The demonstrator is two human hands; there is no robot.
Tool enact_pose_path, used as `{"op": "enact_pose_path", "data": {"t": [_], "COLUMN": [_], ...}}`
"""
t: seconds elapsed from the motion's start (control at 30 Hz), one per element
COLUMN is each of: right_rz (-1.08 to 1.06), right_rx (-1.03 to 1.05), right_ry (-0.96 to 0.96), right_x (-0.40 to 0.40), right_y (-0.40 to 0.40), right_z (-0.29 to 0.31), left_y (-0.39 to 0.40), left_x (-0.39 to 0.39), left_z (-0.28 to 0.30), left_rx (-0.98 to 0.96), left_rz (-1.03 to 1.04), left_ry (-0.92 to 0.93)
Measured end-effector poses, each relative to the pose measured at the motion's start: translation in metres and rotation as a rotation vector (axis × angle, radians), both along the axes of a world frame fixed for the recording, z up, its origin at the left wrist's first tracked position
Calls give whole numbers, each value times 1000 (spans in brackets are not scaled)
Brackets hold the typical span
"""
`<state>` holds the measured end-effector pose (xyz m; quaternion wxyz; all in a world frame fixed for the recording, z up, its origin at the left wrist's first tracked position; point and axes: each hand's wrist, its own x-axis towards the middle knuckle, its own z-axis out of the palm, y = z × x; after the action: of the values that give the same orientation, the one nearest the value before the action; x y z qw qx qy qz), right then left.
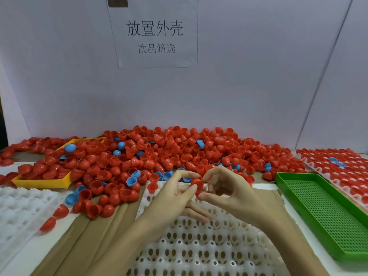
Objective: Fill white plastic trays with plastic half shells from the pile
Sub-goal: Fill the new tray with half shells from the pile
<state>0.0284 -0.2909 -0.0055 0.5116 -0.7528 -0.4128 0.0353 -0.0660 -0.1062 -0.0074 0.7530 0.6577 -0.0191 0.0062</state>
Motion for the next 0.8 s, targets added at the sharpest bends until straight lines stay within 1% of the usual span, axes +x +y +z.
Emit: {"op": "enact_pose_path", "data": {"t": [0.17, 0.27, 0.37, 0.4, 0.47, 0.5, 0.53, 0.57, 0.63, 0.7, 0.8], "right_rz": [15, 15, -9, 4, 53, 88, 121, 144, 155, 154, 158], "right_rx": [7, 28, 63, 70, 69, 69, 72, 76, 82, 85, 91], "right_ry": [70, 104, 140, 158, 192, 220, 247, 263, 274, 276, 292], "right_x": [0, -2, -1, 0, 3, 3, 4, 3, 3, 2, 3], "right_y": [-3, 1, 1, -1, -6, -8, -10, -11, -11, -10, -9], "right_z": [5, 4, 3, 3, 5, 6, 7, 8, 8, 7, 7], "left_y": [3, 4, 4, 5, 12, 16, 18, 20, 20, 18, 19], "left_x": [3, 1, -1, -1, -1, -1, -2, -2, -3, -4, -5], "left_z": [-2, 0, 3, 4, 4, 6, 9, 12, 16, 18, 17], "left_rx": [45, 218, 325, 430, 759, 847, 825, 738, 574, 523, 521], "left_rz": [164, 183, 198, 243, 441, 533, 543, 470, 236, 96, 91], "left_ry": [54, 59, -3, -63, -251, -348, -411, -425, -355, -292, -259]}}
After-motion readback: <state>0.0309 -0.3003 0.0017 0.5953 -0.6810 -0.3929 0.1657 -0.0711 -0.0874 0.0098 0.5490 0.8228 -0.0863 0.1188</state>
